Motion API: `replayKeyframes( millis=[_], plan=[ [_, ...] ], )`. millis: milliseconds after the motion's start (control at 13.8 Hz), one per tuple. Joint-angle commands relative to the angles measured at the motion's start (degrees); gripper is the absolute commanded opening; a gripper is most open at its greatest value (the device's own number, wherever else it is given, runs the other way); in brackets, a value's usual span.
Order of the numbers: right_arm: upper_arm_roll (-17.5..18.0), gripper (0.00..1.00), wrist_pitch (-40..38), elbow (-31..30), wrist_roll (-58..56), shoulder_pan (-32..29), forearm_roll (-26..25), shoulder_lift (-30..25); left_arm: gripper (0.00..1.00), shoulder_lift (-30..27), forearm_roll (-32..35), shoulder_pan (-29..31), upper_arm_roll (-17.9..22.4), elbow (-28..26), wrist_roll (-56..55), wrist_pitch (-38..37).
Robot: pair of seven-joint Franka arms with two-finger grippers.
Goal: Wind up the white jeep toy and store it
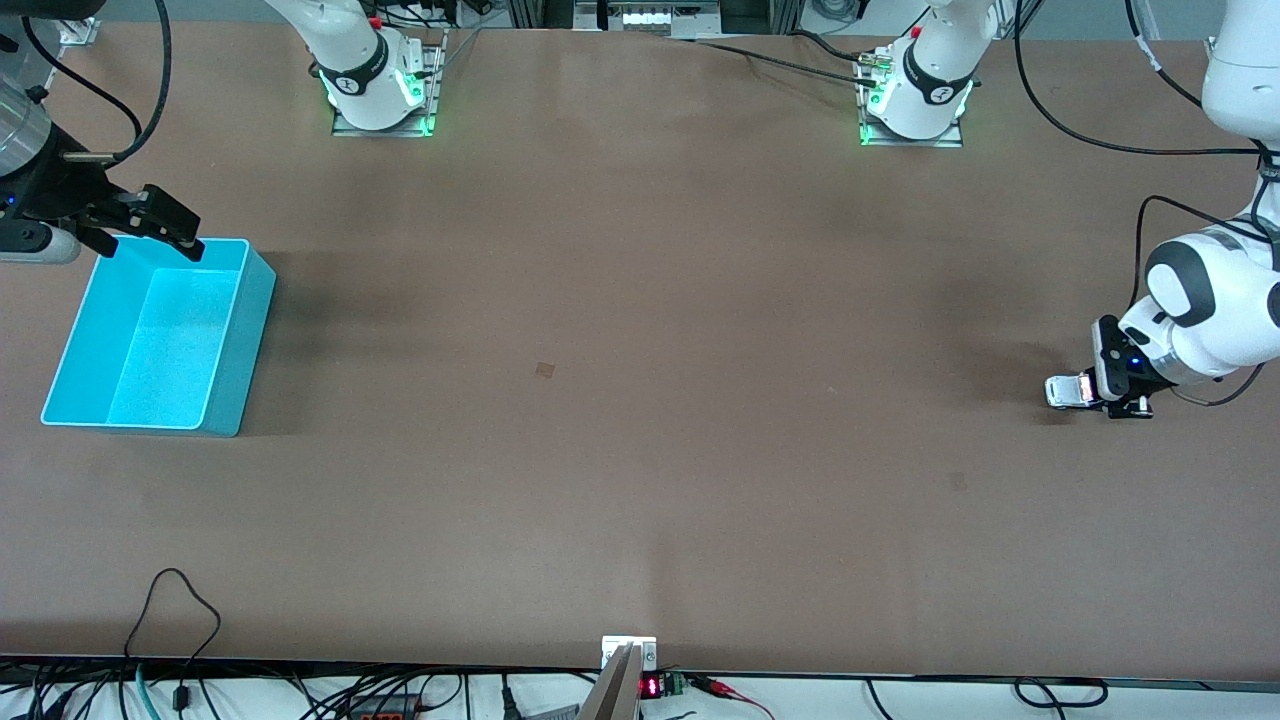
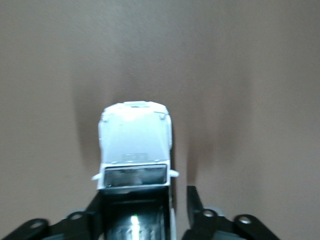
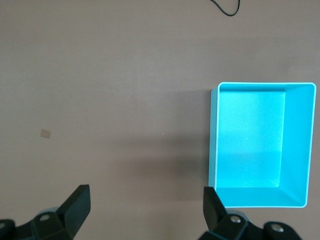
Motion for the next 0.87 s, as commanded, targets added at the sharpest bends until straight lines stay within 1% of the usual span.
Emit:
replayKeyframes(
  millis=[0, 145, 361, 506, 651, 795],
  plan=[
    [-0.1, 1.0, -0.2, -1.4, -0.6, 0.1, -0.1, -1.5, 1.0, -1.2, 1.2, 0.3, -0.5, 3.7, 0.7, -5.0],
    [-0.2, 1.0, -0.2, -1.4, -0.5, 0.0, -0.1, -1.5, 1.0, -4.2, 1.2, -0.3, -1.0, 7.0, 0.0, -13.6],
    [-0.2, 1.0, -0.2, -1.4, -0.5, 0.0, -0.1, -1.5, 1.0, -6.1, 1.2, -2.7, -1.1, 13.4, -4.9, -25.4],
    [-0.2, 1.0, -0.2, -1.4, -0.6, 0.0, -0.1, -1.5, 1.0, -6.1, 1.3, -4.8, -1.1, 18.3, -11.1, -33.1],
    [-0.2, 1.0, -0.2, -1.4, -0.6, 0.0, -0.1, -1.5, 1.0, -6.1, 1.3, -5.6, -1.3, 21.6, -17.3, -38.7],
    [-0.2, 1.0, -0.2, -1.4, -0.6, 0.0, 0.0, -1.5, 1.0, -6.1, 1.3, -7.8, -1.5, 25.1, -28.2, -45.6]
  ],
)
